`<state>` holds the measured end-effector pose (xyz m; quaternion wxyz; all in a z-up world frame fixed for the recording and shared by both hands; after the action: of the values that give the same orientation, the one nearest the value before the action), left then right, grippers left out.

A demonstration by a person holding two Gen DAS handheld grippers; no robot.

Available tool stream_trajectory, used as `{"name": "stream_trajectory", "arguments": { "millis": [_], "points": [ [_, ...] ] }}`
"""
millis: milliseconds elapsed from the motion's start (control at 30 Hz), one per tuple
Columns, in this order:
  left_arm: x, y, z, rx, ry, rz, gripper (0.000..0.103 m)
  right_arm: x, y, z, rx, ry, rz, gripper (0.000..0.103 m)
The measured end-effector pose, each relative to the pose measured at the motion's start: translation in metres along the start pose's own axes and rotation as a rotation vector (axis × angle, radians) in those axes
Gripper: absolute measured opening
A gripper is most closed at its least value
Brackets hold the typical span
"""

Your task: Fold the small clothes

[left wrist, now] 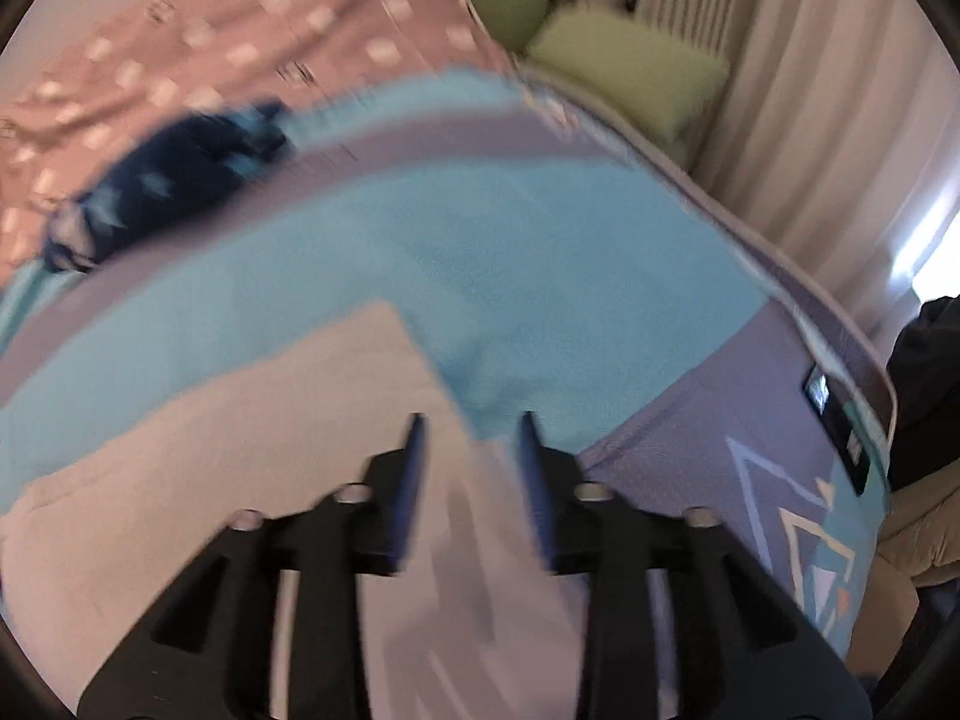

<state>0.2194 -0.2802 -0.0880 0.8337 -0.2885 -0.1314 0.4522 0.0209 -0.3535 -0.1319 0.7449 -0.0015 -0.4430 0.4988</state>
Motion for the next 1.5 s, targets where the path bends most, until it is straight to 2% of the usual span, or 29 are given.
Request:
{"name": "stream_trajectory", "arguments": {
  "millis": [33, 133, 200, 267, 367, 467, 567, 633, 800, 900, 1133, 1200, 1300, 1433, 1500],
  "points": [
    [0.012, 0.004, 0.026, -0.059, -0.009, 0.011, 0.046, 0.002, -0.001, 0.005, -0.016, 0.012, 0.018, 0.026],
    [0.051, 0.032, 0.082, -0.162, -0.046, 0.048, 0.067, 0.018, -0.004, 0.01, -0.045, 0.031, 0.075, 0.03],
    [0.083, 0.062, 0.112, -0.2, -0.095, 0.087, 0.071, 0.038, -0.004, 0.004, -0.043, 0.034, 0.13, 0.032],
    [0.121, 0.096, 0.137, -0.205, -0.16, 0.151, 0.079, 0.058, -0.003, -0.005, -0.034, 0.045, 0.197, 0.034],
    [0.187, 0.161, 0.176, -0.211, -0.226, 0.333, 0.079, 0.093, 0.004, -0.021, -0.021, 0.085, 0.349, 0.035],
    [0.247, 0.225, 0.216, -0.244, -0.279, 0.514, 0.079, 0.14, 0.03, -0.038, 0.017, 0.091, 0.551, 0.035],
    [0.288, 0.277, 0.251, -0.276, -0.321, 0.624, 0.079, 0.19, 0.057, -0.068, 0.075, 0.056, 0.728, 0.035],
    [0.303, 0.304, 0.263, -0.295, -0.311, 0.673, 0.079, 0.219, 0.078, -0.087, 0.118, 0.024, 0.823, 0.035],
    [0.318, 0.337, 0.263, -0.308, -0.268, 0.712, 0.079, 0.284, 0.14, -0.125, 0.216, -0.028, 1.015, 0.038],
    [0.324, 0.348, 0.254, -0.308, -0.224, 0.726, 0.079, 0.314, 0.172, -0.149, 0.243, -0.017, 1.121, 0.038],
    [0.34, 0.378, 0.255, -0.326, -0.19, 0.732, 0.079, 0.35, 0.21, -0.195, 0.26, 0.019, 1.31, 0.051],
    [0.345, 0.381, 0.257, -0.341, -0.181, 0.74, 0.079, 0.354, 0.219, -0.204, 0.258, 0.05, 1.361, 0.051],
    [0.351, 0.383, 0.259, -0.361, -0.158, 0.759, 0.079, 0.356, 0.224, -0.222, 0.199, 0.148, 1.439, 0.05],
    [0.354, 0.382, 0.256, -0.377, -0.13, 0.763, 0.079, 0.368, 0.225, -0.232, 0.097, 0.189, 1.491, 0.05],
    [0.357, 0.383, 0.252, -0.378, -0.116, 0.768, 0.079, 0.375, 0.229, -0.237, 0.055, 0.198, 1.514, 0.045]
  ]
}}
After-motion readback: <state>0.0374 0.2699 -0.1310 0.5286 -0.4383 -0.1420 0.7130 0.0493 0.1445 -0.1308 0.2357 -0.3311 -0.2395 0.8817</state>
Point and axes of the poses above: each gripper's, at about its wrist camera, not at the fingertips, and z roughly against the way its jaws point, x to its left, y to its underside, the point moved 9 cm from there along -z, roughly the way its jaws point, and after that the axes turned 1 degree about -z, right-handed, at the moved point
